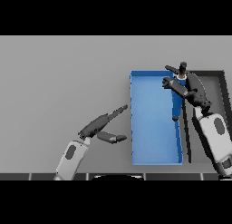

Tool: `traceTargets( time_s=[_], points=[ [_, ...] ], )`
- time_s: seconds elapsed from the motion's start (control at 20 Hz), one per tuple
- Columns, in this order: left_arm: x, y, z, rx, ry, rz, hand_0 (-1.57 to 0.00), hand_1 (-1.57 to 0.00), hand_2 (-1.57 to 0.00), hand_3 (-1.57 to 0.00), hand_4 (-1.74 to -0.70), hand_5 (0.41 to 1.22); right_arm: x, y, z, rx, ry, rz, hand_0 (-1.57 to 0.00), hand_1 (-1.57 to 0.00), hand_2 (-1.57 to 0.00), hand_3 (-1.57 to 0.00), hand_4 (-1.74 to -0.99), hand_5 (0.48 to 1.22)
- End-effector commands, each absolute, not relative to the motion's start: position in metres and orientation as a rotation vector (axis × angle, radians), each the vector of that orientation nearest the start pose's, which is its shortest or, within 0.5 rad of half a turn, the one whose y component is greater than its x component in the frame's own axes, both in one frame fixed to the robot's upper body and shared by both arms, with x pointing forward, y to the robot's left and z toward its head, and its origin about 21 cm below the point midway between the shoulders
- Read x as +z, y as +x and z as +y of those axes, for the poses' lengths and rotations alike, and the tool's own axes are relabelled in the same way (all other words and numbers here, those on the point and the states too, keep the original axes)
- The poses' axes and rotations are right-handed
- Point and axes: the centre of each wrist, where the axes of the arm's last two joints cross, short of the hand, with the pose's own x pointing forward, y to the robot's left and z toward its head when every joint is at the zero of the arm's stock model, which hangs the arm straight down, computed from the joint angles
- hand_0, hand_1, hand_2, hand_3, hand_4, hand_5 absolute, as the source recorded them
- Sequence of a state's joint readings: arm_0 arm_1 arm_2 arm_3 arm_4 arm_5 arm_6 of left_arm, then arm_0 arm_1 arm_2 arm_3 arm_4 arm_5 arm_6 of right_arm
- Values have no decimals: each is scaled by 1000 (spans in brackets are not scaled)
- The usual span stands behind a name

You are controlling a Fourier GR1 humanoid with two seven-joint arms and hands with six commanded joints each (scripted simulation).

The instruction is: Pick up the blue pipe and place it into the blue bin.

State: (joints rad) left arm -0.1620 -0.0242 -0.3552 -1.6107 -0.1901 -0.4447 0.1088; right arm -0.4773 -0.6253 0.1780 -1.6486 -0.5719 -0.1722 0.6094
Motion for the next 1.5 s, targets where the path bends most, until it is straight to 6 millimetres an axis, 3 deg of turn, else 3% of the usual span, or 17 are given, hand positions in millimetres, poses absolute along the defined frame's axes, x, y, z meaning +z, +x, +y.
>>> traceTargets(
  time_s=[0.0,0.05,0.25,0.3,0.4,0.5,0.55,0.65,0.8,1.2,1.45],
  points=[
    [48,258,119,-875,-448,-1559,1,1,1,1,-888,422,178,321,-260,212,33,-1336,-1571,-1571,-1571,-1521,-1741,1221],
    [45,254,120,-881,-447,-1559,1,1,1,1,-887,420,172,319,-257,208,19,-1307,-1571,-1571,-1571,-1255,-1741,1221],
    [47,256,121,-882,-430,-1553,1,1,1,1,-883,421,142,317,-258,203,-100,-1160,-1571,-1548,-1571,-847,-1741,1221],
    [46,256,119,-883,-420,-1543,1,1,1,1,-882,421,137,318,-258,200,-123,-1115,-1465,-1336,-1339,-788,-1678,1221],
    [49,259,116,-889,-420,-1542,1,1,1,1,-878,422,134,321,-257,219,-156,-1041,-937,-855,-856,-504,-1503,1221],
    [46,258,118,-889,-418,-1538,1,1,1,1,-878,427,132,320,-256,287,-163,-1004,-599,-547,-548,-322,-1337,1221],
    [47,259,117,-887,-424,-1543,1,1,1,1,-878,428,131,322,-255,335,-173,-984,-479,-437,-438,-258,-1275,1186],
    [49,257,117,-879,-428,-1547,1,1,1,1,-881,429,127,321,-252,461,-203,-919,-306,-279,-280,-164,-1175,1084],
    [48,255,120,-879,-437,-1551,1,1,1,1,-886,428,127,321,-254,565,-233,-880,-156,-143,-143,-84,-1083,934],
    [50,255,119,-876,-423,-1558,1,1,1,1,-887,429,120,321,-251,651,-285,-851,-25,-23,-23,-13,-1036,713],
    [43,255,122,-883,-418,-1550,1,1,1,1,-886,431,121,321,-252,679,-289,-847,-8,-7,-7,-4,-1022,665]
  ],
)
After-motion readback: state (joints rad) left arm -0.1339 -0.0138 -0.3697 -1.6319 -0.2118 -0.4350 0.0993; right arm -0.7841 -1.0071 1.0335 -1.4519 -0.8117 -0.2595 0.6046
